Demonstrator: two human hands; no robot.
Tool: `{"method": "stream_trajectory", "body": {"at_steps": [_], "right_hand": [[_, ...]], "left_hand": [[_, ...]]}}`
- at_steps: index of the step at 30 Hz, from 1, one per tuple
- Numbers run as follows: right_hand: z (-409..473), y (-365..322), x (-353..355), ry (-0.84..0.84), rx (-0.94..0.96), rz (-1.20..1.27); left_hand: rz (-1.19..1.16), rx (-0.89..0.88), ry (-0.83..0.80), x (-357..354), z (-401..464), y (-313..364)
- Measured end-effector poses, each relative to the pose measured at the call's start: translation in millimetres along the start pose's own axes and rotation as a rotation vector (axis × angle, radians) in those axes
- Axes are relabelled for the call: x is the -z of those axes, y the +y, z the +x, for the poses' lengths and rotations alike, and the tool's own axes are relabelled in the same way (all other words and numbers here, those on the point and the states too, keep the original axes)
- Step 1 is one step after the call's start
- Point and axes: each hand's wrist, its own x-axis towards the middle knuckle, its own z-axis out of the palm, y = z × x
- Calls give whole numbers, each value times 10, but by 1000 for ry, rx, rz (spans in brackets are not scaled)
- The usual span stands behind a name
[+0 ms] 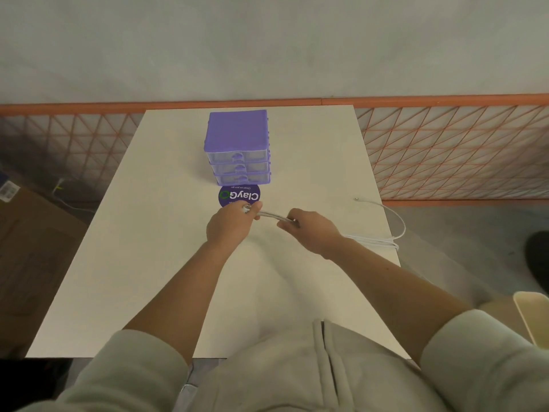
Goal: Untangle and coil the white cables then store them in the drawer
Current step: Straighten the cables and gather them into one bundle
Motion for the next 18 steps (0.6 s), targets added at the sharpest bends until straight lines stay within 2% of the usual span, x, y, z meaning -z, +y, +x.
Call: {"method": "stream_trajectory", "body": {"at_steps": [5,12,15,18], "right_hand": [[-163,397,148,43,-131,-156],[-358,993,363,68,-398,-126],[-351,1127,391,87,-419,-189],[-242,1112,432,205,-363,-320]], "left_hand": [[9,66,10,32,101,-115],[-8,148,24,73,193,-320],[3,154,15,77,201,-359],[7,162,40,71,208,-346]]}}
